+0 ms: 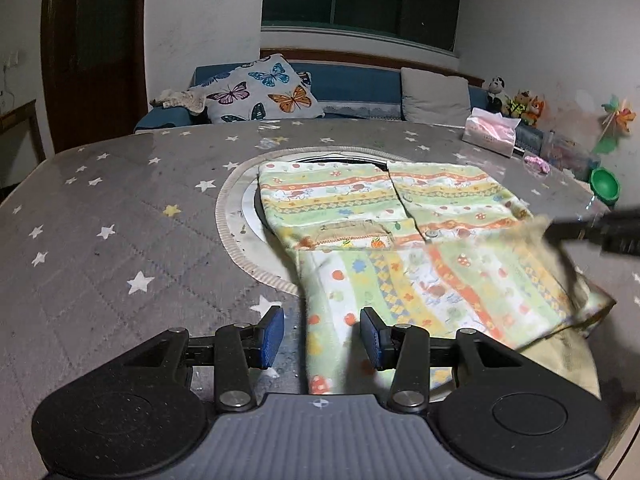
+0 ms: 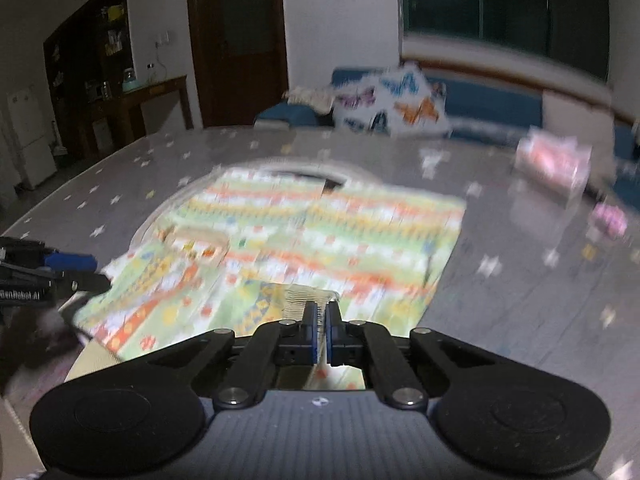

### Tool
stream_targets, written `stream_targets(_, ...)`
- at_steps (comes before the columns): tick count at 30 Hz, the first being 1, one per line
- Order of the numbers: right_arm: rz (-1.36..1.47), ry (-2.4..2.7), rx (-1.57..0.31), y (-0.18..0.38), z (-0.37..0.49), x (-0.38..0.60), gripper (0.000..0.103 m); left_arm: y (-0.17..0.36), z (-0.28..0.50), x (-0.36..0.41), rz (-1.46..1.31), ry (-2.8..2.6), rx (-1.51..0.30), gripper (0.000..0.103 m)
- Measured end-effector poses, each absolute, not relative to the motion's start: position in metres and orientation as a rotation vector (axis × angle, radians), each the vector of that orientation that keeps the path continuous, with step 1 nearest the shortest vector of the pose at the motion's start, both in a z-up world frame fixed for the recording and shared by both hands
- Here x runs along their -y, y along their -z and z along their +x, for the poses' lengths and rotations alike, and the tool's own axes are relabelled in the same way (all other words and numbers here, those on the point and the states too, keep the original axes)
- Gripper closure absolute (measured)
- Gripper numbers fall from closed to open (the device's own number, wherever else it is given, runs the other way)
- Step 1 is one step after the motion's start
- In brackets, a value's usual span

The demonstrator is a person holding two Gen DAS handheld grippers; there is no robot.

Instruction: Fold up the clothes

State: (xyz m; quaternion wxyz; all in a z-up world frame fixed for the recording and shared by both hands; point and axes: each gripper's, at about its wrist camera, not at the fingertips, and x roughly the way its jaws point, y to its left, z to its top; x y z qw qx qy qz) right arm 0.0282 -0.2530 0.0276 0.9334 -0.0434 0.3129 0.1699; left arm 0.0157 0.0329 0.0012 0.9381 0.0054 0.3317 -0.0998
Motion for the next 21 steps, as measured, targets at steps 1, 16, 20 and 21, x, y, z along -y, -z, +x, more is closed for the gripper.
stream_targets(1, -0.1, -0.341, -0.63, -0.03, 0.029, 0.253, 0.1, 0.001, 0.017, -0.032, 0.021, 0.199, -0.678, 0.058)
stream_targets(16, -0.101, -0.41, -0.662, -0.024, 0.042, 0.252, 0.089, -0.019, 0.03, -0.011, 0.071, 0.276, -0.634, 0.06)
stream_targets(20, -0.108, -0.431, -0.682, -0.017, 0.044, 0.25, 0.089, -0.016, 0.039, 0.021, 0.107, 0.37, -0.634, 0.067)
stream_targets(21, -0.11, -0.435, -0.687, -0.015, 0.045, 0.25, 0.088, -0.015, 0.042, 0.028, 0.117, 0.39, -0.634, 0.071)
